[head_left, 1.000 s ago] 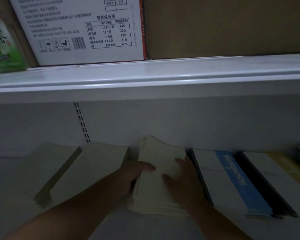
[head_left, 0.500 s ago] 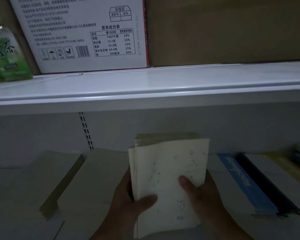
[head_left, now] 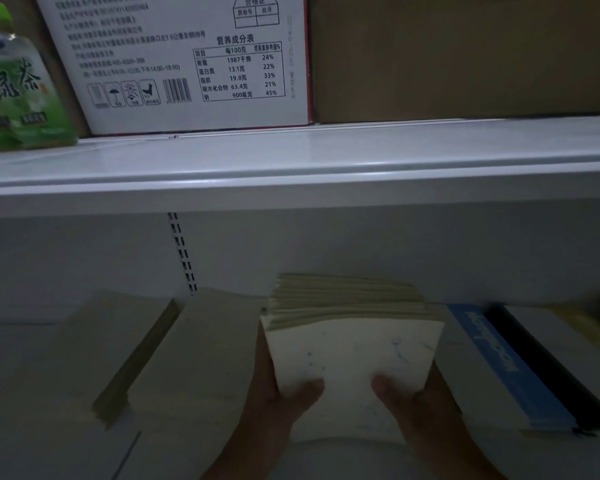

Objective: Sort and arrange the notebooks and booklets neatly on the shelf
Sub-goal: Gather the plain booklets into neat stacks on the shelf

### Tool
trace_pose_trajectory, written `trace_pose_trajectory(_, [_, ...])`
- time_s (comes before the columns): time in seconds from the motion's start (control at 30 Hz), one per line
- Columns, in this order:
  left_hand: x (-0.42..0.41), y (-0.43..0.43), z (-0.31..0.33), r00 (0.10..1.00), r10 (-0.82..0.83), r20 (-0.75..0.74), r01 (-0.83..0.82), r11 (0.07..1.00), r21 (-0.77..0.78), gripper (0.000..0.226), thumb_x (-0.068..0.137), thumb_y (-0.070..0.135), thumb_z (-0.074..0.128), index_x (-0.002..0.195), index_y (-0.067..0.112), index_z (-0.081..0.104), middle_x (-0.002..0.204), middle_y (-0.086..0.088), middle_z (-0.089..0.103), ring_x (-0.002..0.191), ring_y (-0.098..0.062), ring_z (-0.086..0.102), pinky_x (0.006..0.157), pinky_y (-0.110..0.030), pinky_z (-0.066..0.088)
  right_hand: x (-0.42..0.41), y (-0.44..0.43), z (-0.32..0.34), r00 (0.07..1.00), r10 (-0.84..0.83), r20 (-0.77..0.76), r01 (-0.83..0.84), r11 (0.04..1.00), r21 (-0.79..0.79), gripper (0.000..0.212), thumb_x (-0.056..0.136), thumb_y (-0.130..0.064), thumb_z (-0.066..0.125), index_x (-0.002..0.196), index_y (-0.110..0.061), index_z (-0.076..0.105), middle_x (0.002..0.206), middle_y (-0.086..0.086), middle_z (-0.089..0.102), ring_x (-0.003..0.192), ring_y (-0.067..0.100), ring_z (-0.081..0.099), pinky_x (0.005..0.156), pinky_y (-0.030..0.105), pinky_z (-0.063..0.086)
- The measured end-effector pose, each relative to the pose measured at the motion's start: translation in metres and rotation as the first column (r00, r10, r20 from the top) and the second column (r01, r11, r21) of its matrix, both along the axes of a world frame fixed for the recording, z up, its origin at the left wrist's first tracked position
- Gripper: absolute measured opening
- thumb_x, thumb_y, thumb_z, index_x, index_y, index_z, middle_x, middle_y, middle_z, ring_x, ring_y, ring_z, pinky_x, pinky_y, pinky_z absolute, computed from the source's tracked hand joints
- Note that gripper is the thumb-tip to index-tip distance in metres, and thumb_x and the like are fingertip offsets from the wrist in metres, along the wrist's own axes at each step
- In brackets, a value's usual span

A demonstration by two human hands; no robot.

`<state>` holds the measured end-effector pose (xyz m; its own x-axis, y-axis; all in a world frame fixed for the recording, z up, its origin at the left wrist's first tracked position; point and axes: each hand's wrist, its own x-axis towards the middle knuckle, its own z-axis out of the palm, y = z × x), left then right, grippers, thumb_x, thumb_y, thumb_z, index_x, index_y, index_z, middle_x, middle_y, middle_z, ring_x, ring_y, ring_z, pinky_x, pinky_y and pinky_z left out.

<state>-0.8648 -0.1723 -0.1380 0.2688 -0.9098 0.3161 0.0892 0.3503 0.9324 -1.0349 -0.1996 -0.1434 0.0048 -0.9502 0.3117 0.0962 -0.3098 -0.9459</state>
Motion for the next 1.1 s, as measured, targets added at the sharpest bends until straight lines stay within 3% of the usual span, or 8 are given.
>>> trace_pose_trajectory(0.13, [-0.018, 0.010, 0.019, 0.841, 0.427, 0.331, -0.289, 0.873, -0.393, 0.054, 0.085, 0.062, 0.048, 0.136, 0.054, 0.031, 0.130, 0.052, 0.034, 0.117, 0.033, 0.027, 0.087, 0.006, 0.032, 0.005, 0.005, -0.006, 0.998, -0.068, 0.012, 0.068, 0.997, -0.023, 0.091, 0.035, -0.055, 0.073, 0.112, -0.014, 0.048, 0.077, -0.049, 0.057, 0.079, -0.025, 0.056, 0.064, -0.008, 0.037])
trace_pose_trajectory(0.3, [-0.006, 0.004, 0.015, 0.533, 0.622, 0.574, -0.262, 0.766, -0.587, 0.045, 0.102, 0.038, 0.019, 0.140, 0.018, 0.034, 0.146, 0.026, 0.031, 0.135, 0.021, 0.001, 0.106, -0.002, 0.014, -0.001, 0.006, -0.008, 0.996, -0.084, 0.036, 0.082, 0.996, 0.043, 0.060, 0.067, -0.015, 0.080, 0.119, -0.006, 0.051, 0.074, -0.025, 0.062, 0.068, -0.026, 0.056, 0.059, -0.005, 0.039])
trace_pose_trajectory(0.43, [-0.008, 0.000, 0.010, 0.632, 0.561, 0.535, -0.370, 0.825, -0.428, 0.069, 0.094, 0.054, 0.041, 0.121, -0.009, 0.050, 0.134, -0.008, 0.052, 0.136, 0.017, 0.017, 0.104, -0.009, 0.024, 0.004, 0.008, -0.007, 0.992, -0.114, -0.050, 0.115, 0.993, 0.014, 0.100, 0.029, -0.066, 0.079, 0.110, -0.015, 0.048, 0.073, -0.037, 0.063, 0.075, -0.029, 0.053, 0.068, -0.002, 0.042])
trace_pose_trajectory(0.5, [-0.011, -0.003, 0.019, 0.628, 0.549, 0.551, -0.330, 0.829, -0.451, 0.047, 0.086, 0.000, 0.059, 0.131, 0.008, 0.048, 0.145, 0.024, 0.038, 0.132, 0.025, 0.008, 0.101, 0.002, 0.018, 0.006, 0.009, -0.003, 0.992, -0.114, -0.060, 0.116, 0.993, 0.028, 0.103, 0.031, -0.074, 0.071, 0.113, -0.016, 0.048, 0.080, -0.044, 0.061, 0.081, -0.031, 0.051, 0.075, 0.000, 0.043])
trace_pose_trajectory(0.57, [-0.008, -0.008, 0.022, 0.619, 0.562, 0.549, -0.257, 0.805, -0.535, 0.089, 0.071, -0.022, 0.057, 0.141, 0.028, 0.033, 0.145, 0.045, 0.011, 0.129, 0.029, 0.001, 0.096, 0.009, 0.011, 0.006, 0.006, 0.000, 0.995, -0.081, -0.055, 0.082, 0.997, 0.015, 0.097, 0.039, -0.064, 0.068, 0.117, -0.009, 0.051, 0.084, -0.053, 0.054, 0.082, -0.032, 0.050, 0.072, -0.006, 0.039])
trace_pose_trajectory(0.83, [-0.008, -0.018, -0.006, 0.621, 0.602, 0.502, -0.329, 0.782, -0.530, 0.054, 0.099, 0.042, 0.031, 0.137, 0.005, 0.042, 0.123, 0.003, 0.048, 0.125, 0.031, 0.016, 0.088, 0.014, 0.006, 0.006, -0.004, -0.013, 0.989, -0.112, -0.091, 0.115, 0.993, 0.023, 0.074, 0.056, -0.034, 0.067, 0.122, -0.008, 0.049, 0.096, -0.029, 0.054, 0.087, -0.021, 0.055, 0.067, -0.008, 0.035])
trace_pose_trajectory(0.93, [-0.009, -0.026, -0.007, 0.895, 0.341, 0.289, -0.303, 0.938, -0.167, 0.071, 0.077, 0.058, 0.043, 0.118, 0.002, 0.058, 0.102, 0.024, 0.065, 0.100, 0.023, 0.053, 0.078, 0.006, 0.037, 0.006, -0.006, -0.009, 0.981, -0.111, -0.161, 0.118, 0.992, 0.034, 0.058, 0.072, -0.016, 0.071, 0.125, -0.002, 0.051, 0.098, -0.021, 0.053, 0.081, -0.030, 0.051, 0.067, -0.009, 0.036])
trace_pose_trajectory(1.1, [0.002, -0.046, 0.034, 0.888, 0.191, 0.419, -0.262, 0.958, 0.118, 0.072, 0.083, 0.070, 0.036, 0.112, 0.011, 0.066, 0.102, -0.002, 0.071, 0.099, -0.015, 0.066, 0.091, -0.032, 0.052, 0.004, -0.020, 0.028, 0.963, -0.082, -0.256, 0.122, 0.982, 0.146, 0.050, 0.085, -0.038, 0.056, 0.130, -0.018, 0.052, 0.096, -0.021, 0.056, 0.080, -0.011, 0.055, 0.072, 0.004, 0.040])
